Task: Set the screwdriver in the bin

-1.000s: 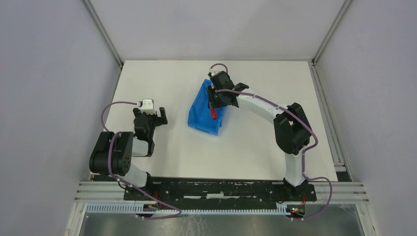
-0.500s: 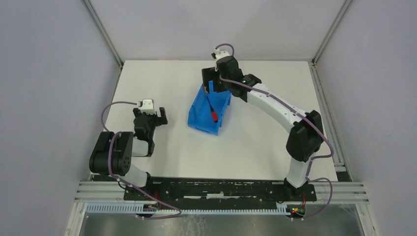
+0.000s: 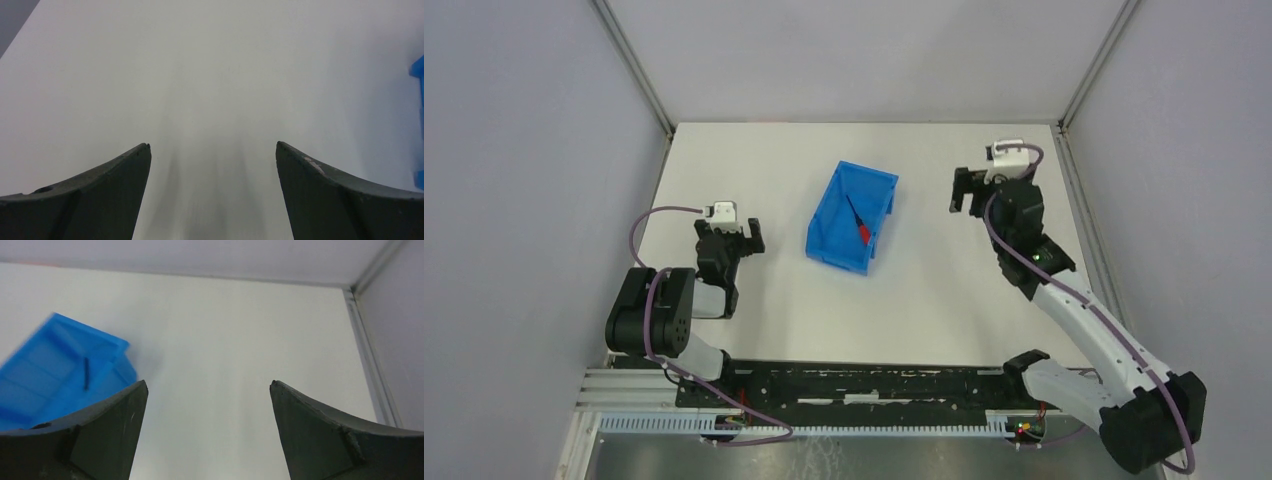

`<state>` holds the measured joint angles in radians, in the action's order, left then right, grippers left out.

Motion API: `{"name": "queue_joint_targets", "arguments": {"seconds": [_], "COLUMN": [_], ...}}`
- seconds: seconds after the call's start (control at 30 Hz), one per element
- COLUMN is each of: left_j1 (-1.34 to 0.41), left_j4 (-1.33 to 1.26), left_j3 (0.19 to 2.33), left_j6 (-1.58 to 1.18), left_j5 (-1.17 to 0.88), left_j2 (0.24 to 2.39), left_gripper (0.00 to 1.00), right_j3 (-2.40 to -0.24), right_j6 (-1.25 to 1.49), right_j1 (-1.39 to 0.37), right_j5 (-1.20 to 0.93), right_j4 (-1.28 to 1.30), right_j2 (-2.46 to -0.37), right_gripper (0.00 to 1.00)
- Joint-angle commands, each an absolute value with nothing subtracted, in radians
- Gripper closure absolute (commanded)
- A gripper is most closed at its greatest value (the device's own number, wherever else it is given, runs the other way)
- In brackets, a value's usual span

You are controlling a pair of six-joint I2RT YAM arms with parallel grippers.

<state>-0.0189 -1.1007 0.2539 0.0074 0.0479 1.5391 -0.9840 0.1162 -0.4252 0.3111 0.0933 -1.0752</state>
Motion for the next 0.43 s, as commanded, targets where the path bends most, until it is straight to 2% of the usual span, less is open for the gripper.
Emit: {"name": "queue_joint_targets", "arguments": {"seconds": [0.0, 0.2, 0.4], "left_j1": [-0.02, -0.02, -0.02], "left_j4": [-1.141, -1.14, -1.14], "left_j3": [0.258, 0.258, 0.258], "left_j6": [-0.024, -0.024, -0.024], "left_j5": [0.053, 0.053, 0.052], "left_j2": [1.528, 1.528, 1.528], "left_gripper": [0.0, 0.0, 0.0], "right_j3": [-0.66, -0.312, -0.242], "right_j6": [0.063, 0.093, 0.097], "right_j1": [-0.387, -0.383, -0.383], "right_j5": [0.517, 0.609, 0.614], "right_j4": [-0.113, -0.306, -0.356], "right_j2": [-0.968, -0.832, -0.827], "right_gripper": [0.02, 0.02, 0.02]}}
